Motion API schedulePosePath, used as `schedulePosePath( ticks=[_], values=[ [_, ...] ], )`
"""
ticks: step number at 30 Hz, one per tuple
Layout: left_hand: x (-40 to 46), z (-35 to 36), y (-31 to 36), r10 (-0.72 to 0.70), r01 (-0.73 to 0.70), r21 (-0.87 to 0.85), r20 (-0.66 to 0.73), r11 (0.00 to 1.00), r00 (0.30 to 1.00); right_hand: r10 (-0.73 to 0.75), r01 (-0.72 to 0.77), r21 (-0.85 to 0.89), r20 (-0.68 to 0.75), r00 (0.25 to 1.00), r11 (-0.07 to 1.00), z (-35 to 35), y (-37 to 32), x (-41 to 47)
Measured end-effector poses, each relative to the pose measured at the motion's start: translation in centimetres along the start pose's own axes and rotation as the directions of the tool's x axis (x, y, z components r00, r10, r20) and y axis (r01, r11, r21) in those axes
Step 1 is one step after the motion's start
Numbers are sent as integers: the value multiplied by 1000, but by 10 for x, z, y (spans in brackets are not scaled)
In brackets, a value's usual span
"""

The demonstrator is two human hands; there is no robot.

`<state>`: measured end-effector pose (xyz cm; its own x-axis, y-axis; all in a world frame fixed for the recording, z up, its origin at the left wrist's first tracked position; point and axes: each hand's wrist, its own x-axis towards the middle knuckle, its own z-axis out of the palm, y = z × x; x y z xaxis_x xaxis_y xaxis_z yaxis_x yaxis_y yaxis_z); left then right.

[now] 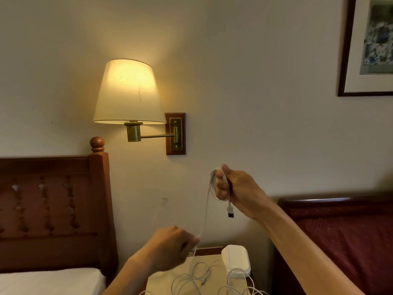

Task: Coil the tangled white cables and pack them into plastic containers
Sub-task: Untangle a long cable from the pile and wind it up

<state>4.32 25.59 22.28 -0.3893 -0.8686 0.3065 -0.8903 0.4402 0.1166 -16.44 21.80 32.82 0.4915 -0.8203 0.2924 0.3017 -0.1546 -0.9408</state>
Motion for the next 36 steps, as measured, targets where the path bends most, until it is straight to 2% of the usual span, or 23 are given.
schedulePosePath(
  ticks=[2, 3, 6, 8, 10, 12, 14, 16, 18, 20, 22, 24, 27, 29, 31, 33, 36],
  values=[
    [0, -21, 26, 165, -164, 5, -14, 986, 986, -77, 63, -260, -41, 996, 963, 4, 13, 3],
    [0, -32, 34, 219, -221, -13, -82, 975, 972, -103, 82, -363, -39, 994, 928, 5, 19, 3],
    [2, -64, 40, 315, -344, -27, -339, 938, 886, -134, 129, -538, 30, 990, 833, 7, 30, -1],
    [8, -75, 33, 349, -367, 51, -456, 929, 819, -147, 164, -629, 80, 986, 760, 12, 32, -6],
    [14, -78, 25, 329, -318, 112, -521, 941, 787, -156, 198, -662, 124, 980, 723, 17, 31, -10],
    [18, -77, 18, 278, -273, 97, -569, 957, 774, -129, 200, -606, 160, 979, 770, 22, 28, -13],
    [21, -74, 15, 205, -254, 4, -602, 967, 772, -65, 126, -544, 129, 989, 830, 25, 23, -14],
    [24, -72, 15, 97, -266, -184, -623, 946, 776, 0, 43, -491, 87, 996, 870, 26, 20, -14],
    [26, -70, 13, -19, -280, -409, -591, 868, 806, 47, -10, -404, 82, 996, 915, 26, 17, -14],
    [25, -64, 7, -113, -264, -630, -492, 730, 863, 75, -47, -282, 89, 993, 958, 24, 9, -14],
    [22, -52, -4, -158, -232, -750, -409, 619, 899, 88, -74, -152, 86, 992, 986, 20, 0, -13],
    [19, -38, -15, -179, -199, -766, -378, 611, 908, 95, -89, -76, 74, 993, 993, 15, -5, -11],
    [16, -24, -23, -208, -92, -701, -330, 707, 921, 116, -117, 7, 57, 992, 993, 14, -4, -9],
    [18, -20, -26, -278, 2, -659, -315, 752, 907, 124, -127, 76, 48, 991, 989, 13, -2, -8],
    [21, -23, -24, -388, 56, -713, -313, 699, 867, 127, -132, 116, 53, 990, 984, 11, 1, -8],
    [25, -33, -18, -520, 100, -826, -250, 555, 817, 140, -151, 162, 72, 987, 975, 11, 6, -7],
    [29, -48, -1, -585, 122, -973, -15, 195, 811, 153, -168, 176, 95, 984, 970, 16, 15, -8]
  ],
)
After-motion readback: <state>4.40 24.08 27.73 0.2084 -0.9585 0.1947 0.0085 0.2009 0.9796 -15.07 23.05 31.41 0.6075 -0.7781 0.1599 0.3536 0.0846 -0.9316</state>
